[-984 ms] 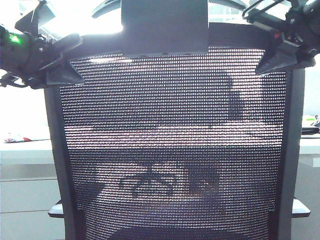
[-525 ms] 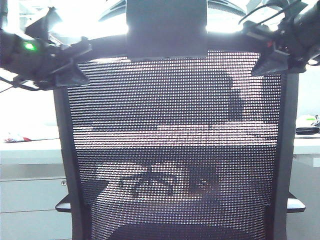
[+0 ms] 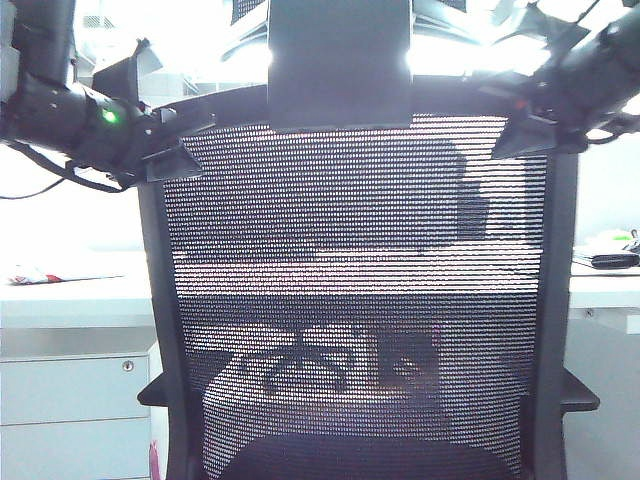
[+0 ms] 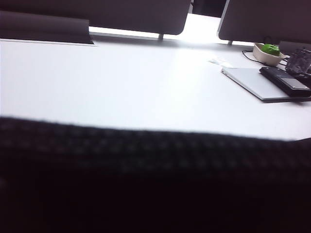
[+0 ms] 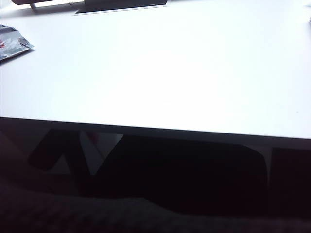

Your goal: Push the black chair under the table.

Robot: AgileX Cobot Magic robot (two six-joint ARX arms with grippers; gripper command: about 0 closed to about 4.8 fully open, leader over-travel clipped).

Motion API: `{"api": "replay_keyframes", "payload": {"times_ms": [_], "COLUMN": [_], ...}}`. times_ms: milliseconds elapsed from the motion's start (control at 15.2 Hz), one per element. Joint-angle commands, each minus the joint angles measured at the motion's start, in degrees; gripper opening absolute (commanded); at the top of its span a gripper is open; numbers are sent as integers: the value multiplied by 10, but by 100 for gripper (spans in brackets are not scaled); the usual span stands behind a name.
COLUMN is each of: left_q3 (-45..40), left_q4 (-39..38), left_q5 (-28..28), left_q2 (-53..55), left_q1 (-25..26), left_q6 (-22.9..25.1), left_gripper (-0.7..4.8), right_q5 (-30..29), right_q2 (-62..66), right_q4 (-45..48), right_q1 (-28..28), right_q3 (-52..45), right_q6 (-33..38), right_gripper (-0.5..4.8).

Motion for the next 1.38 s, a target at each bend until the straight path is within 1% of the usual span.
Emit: {"api": "replay_keyframes", "payload": {"times_ms": [66,328,525,787,1115,1181,1378], "left_q3": [44,98,118,153,226,236,243], "left_q4": [30,28,30,31,25,25,30], "left_q5": [-13,-7,-7,3,8,8,8], "left_q2": [25,75,103,139,192,200,201], "left_q1": [13,29,33,34,34,34,35], "left_q6": [9,11,11,11,11,11,22], "left_gripper": [-6,-6,-6,-6,-6,-6,-6], "right_q5": [4,-5,-15,-28,-31,-40,-45], "right_q2": [51,128,165,198,211,217,245], "right_q4": [50,51,53,66,77,80,79], "right_q1": [-10,-18,-24,-41,-65,-68,-70], "right_q3": [64,127,155,181,185,191,225], "right_q6": [-6,-11,-19,-21,-21,-21,-21], "right_gripper": [-5,-5,-5,-5,-5,-5,-5]}}
